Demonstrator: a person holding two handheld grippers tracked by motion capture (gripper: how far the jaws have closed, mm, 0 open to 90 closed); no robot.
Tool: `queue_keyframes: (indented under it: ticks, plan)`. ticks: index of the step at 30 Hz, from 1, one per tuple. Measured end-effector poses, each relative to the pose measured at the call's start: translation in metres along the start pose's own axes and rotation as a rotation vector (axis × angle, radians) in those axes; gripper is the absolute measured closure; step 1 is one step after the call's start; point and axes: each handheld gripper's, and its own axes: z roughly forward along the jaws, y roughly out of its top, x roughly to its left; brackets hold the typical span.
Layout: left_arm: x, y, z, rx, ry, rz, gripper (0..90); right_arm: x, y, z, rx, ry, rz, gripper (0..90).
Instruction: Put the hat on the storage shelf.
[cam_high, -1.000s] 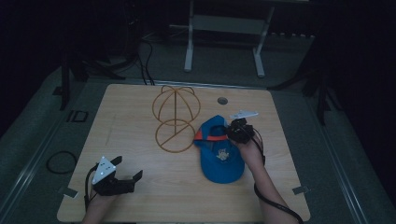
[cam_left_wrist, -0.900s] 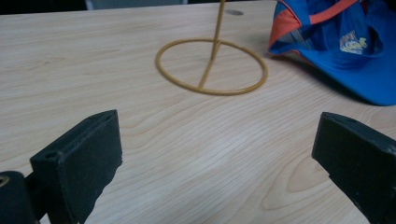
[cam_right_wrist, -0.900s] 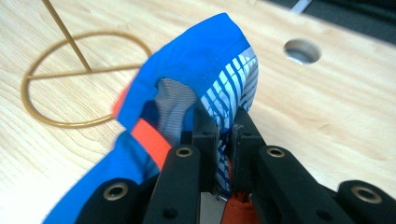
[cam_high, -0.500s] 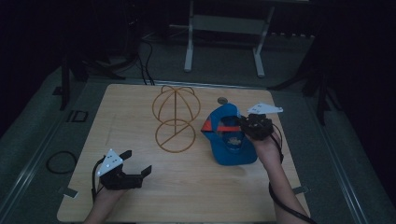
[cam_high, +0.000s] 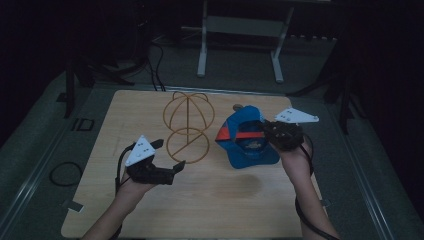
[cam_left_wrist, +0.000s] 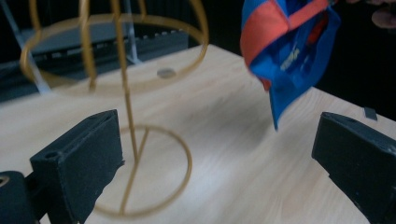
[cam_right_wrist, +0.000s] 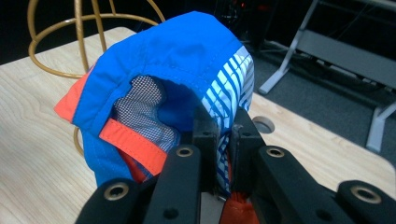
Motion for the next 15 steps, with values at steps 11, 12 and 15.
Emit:
queue_keyframes:
  ticks: [11, 12, 15]
  plan:
    - [-0.024, 0.061, 0.042, -0.016, -0.056, 0.122, 2.1, 0.016, 0.005, -0.016, -0.058, 0.031, -0.019, 83.8]
    - [-0.026, 0.066, 0.046, -0.021, -0.066, 0.120, 3.4, 0.017, 0.005, -0.017, -0.059, 0.036, -0.022, 83.8]
    - [-0.032, 0.079, 0.058, -0.021, -0.084, 0.135, 4.5, 0.021, 0.005, -0.017, -0.058, 0.047, -0.030, 83.8]
